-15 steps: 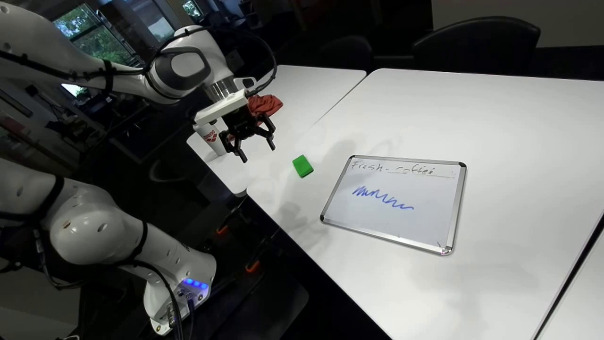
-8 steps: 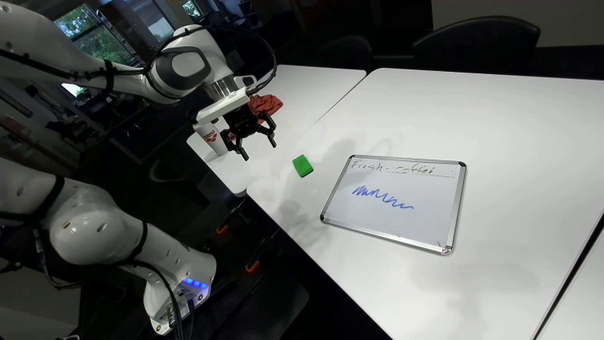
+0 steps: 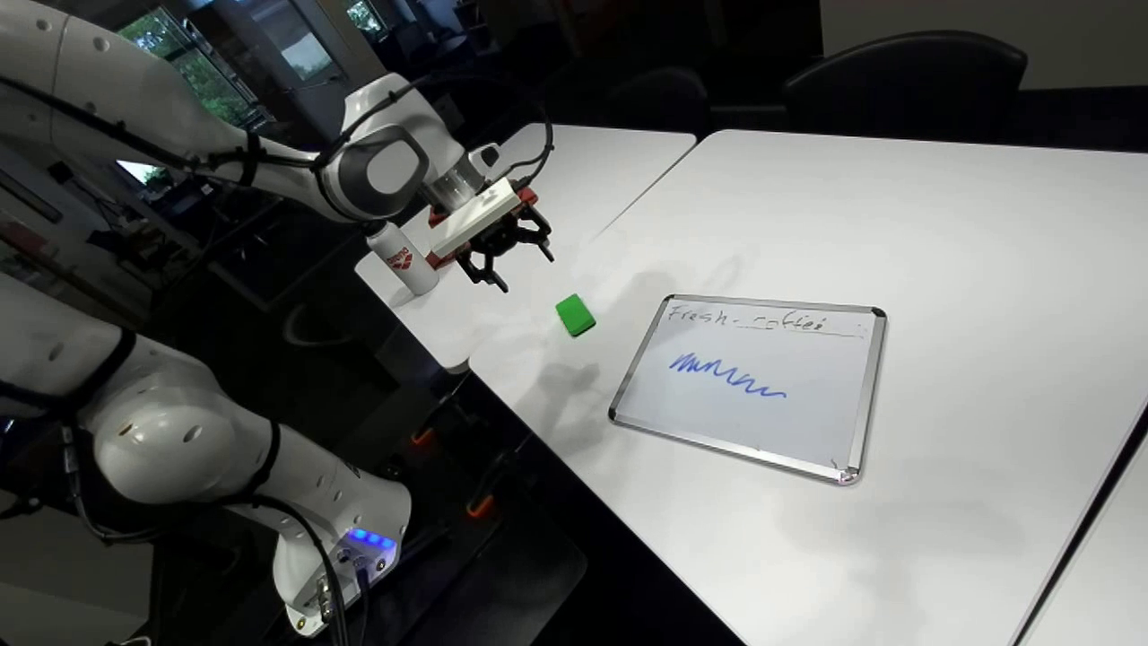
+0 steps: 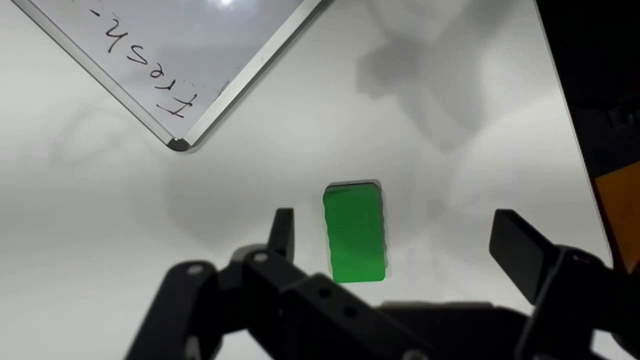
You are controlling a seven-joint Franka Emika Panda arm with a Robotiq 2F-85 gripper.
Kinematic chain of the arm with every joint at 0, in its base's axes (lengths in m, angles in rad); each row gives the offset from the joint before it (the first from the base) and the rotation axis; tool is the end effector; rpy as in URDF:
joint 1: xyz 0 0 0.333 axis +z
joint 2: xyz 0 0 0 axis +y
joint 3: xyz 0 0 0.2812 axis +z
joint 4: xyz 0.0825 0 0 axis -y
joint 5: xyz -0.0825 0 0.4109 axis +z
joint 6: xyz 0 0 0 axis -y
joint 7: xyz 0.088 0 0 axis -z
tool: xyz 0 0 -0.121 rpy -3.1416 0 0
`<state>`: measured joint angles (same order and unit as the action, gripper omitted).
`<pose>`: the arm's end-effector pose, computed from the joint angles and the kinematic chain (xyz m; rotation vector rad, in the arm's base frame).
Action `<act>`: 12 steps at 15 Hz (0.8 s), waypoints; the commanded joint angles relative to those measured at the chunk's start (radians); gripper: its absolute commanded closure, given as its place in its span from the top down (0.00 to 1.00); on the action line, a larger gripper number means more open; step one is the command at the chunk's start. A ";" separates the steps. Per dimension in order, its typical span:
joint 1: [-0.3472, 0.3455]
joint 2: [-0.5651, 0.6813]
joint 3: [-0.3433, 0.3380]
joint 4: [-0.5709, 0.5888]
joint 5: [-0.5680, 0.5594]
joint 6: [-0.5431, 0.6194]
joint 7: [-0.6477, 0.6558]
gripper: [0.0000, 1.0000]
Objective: Use the duster to erase the blue markings on the white board
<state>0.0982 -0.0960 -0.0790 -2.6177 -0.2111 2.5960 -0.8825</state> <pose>0.4574 0.0124 0.2199 2.5845 1.5463 0.0334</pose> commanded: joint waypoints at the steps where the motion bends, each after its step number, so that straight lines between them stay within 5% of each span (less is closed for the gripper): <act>1: -0.016 0.127 0.023 0.024 0.071 0.115 -0.079 1.00; 5: -0.039 0.260 0.071 0.047 0.099 0.186 -0.088 1.00; 12: -0.044 0.480 0.075 0.163 -0.047 0.264 0.034 1.00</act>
<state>0.0616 0.2982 -0.0095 -2.5238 -0.1971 2.8303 -0.9122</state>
